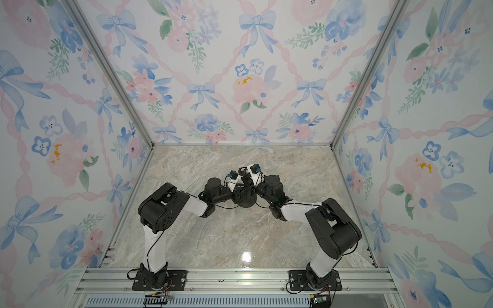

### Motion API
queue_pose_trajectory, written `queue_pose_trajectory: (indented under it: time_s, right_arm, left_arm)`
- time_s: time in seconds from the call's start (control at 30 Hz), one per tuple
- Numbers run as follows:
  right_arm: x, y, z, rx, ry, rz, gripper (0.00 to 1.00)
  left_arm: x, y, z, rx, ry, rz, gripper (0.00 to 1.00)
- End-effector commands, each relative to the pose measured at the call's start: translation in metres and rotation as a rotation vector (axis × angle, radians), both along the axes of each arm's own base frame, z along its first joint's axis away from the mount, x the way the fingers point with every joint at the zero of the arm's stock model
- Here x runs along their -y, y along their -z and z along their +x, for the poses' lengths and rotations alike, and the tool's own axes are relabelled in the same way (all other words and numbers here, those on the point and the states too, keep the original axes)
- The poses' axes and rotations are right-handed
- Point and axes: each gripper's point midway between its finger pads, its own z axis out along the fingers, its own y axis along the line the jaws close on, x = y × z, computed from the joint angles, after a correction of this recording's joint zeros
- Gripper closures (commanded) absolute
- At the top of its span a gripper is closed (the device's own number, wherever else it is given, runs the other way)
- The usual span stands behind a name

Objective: Assemble a microphone stand
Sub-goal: Screw the microphone stand pole into the microphone stand base.

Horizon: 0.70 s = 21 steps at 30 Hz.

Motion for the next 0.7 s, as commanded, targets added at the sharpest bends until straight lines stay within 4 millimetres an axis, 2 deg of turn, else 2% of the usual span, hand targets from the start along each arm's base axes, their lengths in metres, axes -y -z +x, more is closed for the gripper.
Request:
queue_pose_trajectory:
  time_s: [0.0,0.17,0.23,0.3,0.4,0.57,0.67]
  right_arm:
    - [0.013,0.102,-0.042,-0.326,-0.040,-0.182,0.90]
    - [0.014,0.099,-0.043,-0.322,-0.038,-0.178,0.88]
    - [0.014,0.096,-0.044,-0.324,-0.036,-0.163,0.80]
    - [0.013,0.088,-0.048,-0.322,-0.046,-0.145,0.76]
    - [0.015,0.066,-0.056,-0.305,-0.068,-0.134,0.65]
    - [0.031,0.045,-0.079,-0.299,-0.098,-0.178,0.54]
    - [0.046,0.029,-0.089,-0.287,-0.090,-0.186,0.54]
  left_arm:
    - [0.001,0.005,0.000,-0.017,0.005,-0.002,0.79]
    - [-0.003,0.007,-0.001,-0.002,-0.017,0.019,0.83]
    - [-0.003,0.008,-0.003,0.010,-0.016,0.029,0.83]
    - [-0.002,0.008,-0.006,0.021,-0.010,0.039,0.83]
    - [-0.003,0.009,-0.008,0.032,-0.012,0.048,0.83]
    - [-0.005,0.009,-0.008,0.031,-0.016,0.051,0.83]
    - [-0.002,0.011,-0.014,0.048,0.005,0.063,0.83]
